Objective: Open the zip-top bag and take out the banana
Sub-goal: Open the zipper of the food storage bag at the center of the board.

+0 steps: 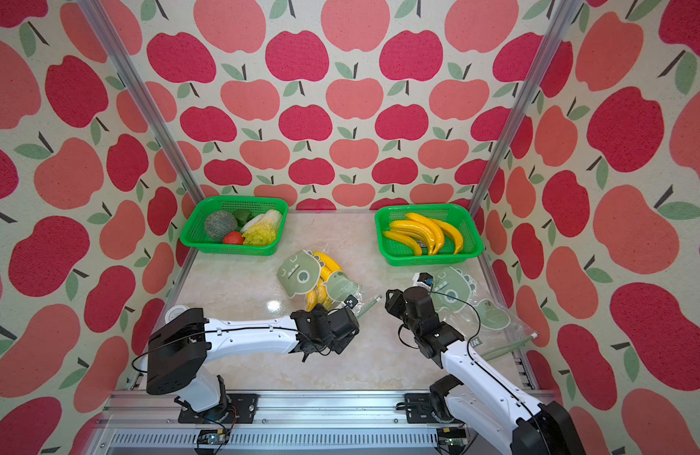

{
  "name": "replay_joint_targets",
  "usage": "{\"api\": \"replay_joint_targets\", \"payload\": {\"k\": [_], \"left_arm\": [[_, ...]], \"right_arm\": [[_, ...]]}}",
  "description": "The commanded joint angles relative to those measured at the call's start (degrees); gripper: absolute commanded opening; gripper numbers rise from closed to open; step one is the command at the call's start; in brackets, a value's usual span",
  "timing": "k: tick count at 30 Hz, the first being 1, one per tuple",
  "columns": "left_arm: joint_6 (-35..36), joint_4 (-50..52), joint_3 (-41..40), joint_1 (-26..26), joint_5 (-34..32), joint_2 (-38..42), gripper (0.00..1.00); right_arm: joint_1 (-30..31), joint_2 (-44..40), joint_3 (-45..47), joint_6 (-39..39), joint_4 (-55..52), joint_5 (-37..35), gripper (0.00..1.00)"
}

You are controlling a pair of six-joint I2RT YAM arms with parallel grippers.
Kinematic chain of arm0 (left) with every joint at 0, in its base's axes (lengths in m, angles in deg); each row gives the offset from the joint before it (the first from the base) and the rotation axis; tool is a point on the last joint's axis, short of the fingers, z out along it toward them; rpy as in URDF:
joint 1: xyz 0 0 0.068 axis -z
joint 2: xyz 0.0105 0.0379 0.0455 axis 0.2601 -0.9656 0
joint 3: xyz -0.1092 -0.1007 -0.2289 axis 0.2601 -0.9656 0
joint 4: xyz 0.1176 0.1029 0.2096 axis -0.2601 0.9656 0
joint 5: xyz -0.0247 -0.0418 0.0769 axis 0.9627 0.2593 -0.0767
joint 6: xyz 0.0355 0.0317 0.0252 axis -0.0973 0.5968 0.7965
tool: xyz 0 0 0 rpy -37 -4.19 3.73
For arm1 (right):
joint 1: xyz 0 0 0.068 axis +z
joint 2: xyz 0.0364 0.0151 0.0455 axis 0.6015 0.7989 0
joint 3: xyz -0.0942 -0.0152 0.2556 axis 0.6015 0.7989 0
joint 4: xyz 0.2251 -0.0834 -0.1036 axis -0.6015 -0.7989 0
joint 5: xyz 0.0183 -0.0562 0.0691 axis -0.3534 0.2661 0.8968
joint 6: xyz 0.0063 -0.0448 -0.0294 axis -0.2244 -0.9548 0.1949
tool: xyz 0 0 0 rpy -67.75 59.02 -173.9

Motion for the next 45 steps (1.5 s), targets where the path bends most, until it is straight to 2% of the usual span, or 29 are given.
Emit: {"api": "replay_joint_targets", "payload": {"k": [1, 8, 12, 19, 25, 27, 33, 35, 39, 45], "left_arm": [[1.77, 4.55, 4.24, -0.25, -3.67, -3.42, 0.98], [0.98, 6.05, 6.13, -1.12, -4.21, -5.93, 1.0], [0.32, 6.66, 5.89, -1.34, -4.74, -5.33, 0.85], [-0.23, 6.2, 5.47, -1.34, -4.85, -4.7, 0.65], [-0.18, 5.85, 5.98, -1.16, -4.25, -6.62, 0.65], [-0.21, 5.47, 5.93, -1.21, -4.14, -7.12, 0.57], [0.17, 3.17, 5.1, -1.7, -3.46, -5.47, 0.2], [-0.55, 2.28, 4.77, -1.93, -3.53, -4.08, 0.11], [-3.04, 0.4, 4.03, -2.94, -3.44, 0.18, 0.0], [-4.99, -3.83, 2.24, -3.27, -2.48, 8.66, 0.0]], "right_arm": [[0.06, -2.32, 1.07, -1.53, -2.6, -2.51, 0.5], [-0.17, -3.64, 1.8, -2.07, -2.96, -2.95, 0.51], [-0.17, -3.35, 2.18, -1.89, -2.1, -2.53, 0.51], [-0.19, -2.22, 1.9, -1.65, -1.34, -1.49, 0.51], [-0.18, -2.19, 1.83, -1.39, -1.16, -1.12, 0.51], [-0.18, -2.12, 1.84, -1.29, -1.15, -1.04, 0.51], [-0.17, -1.87, 2.44, -1.6, -0.07, 0.35, 0.51], [-0.17, -1.72, 2.85, -1.99, 1.02, 1.32, 0.51], [0.22, -1.44, 4.51, -3.14, 6.7, 5.99, 0.51], [5.24, 2.98, 4.67, -5.18, 18.33, 13.89, 0.51]]}}
